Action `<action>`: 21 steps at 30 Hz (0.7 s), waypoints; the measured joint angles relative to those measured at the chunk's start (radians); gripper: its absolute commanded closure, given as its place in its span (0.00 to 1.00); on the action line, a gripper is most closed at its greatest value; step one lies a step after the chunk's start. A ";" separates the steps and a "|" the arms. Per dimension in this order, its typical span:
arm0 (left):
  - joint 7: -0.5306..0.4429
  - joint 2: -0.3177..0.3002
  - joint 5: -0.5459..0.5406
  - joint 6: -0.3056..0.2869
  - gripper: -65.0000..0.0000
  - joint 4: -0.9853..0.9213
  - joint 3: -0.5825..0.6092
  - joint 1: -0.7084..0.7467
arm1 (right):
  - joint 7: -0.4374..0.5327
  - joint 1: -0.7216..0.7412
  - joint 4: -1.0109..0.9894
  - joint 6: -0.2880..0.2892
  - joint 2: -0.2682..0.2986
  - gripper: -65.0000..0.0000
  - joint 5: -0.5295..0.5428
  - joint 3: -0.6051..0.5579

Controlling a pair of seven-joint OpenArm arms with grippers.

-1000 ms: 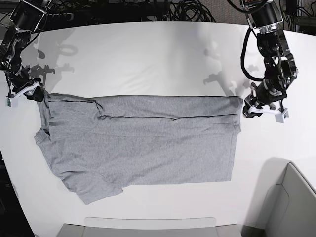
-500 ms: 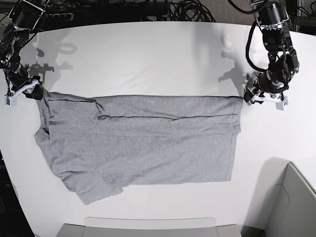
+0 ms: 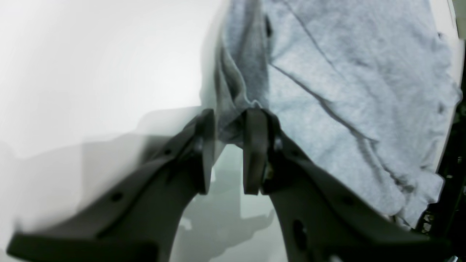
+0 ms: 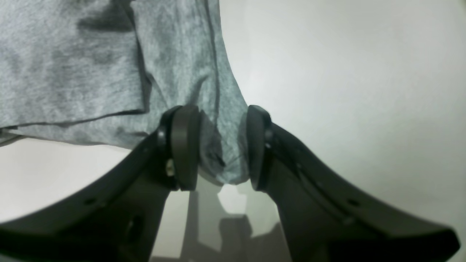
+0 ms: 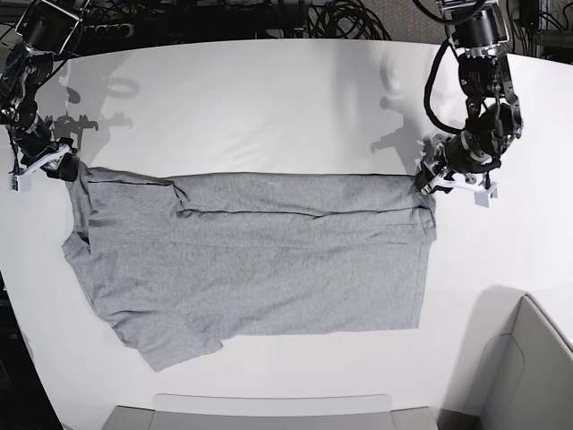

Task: Fold the T-shirt properly
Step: 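Lower the folded edge onto the shirt and open both grippers, then grasp the folded edge with both grippers and drag the shirt toward the robot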

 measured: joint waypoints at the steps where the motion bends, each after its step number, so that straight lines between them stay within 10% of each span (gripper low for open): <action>1: -0.003 -0.002 0.000 0.000 0.76 0.000 0.000 0.000 | 0.000 0.000 0.000 0.000 0.000 0.66 0.000 0.000; 10: -0.047 0.004 -0.002 -0.005 0.82 -0.102 0.006 -0.073 | 0.001 -0.002 0.000 0.000 0.000 0.66 0.000 0.000; 16: -0.056 0.004 -0.010 -0.008 1.00 -0.114 0.006 -0.066 | 0.006 -0.011 0.003 -0.001 0.011 1.00 -0.005 -0.042; 21: -0.068 -0.004 -0.022 -0.018 1.00 -0.085 0.000 -0.003 | 0.025 -0.037 0.008 -0.001 0.019 1.00 0.008 -0.049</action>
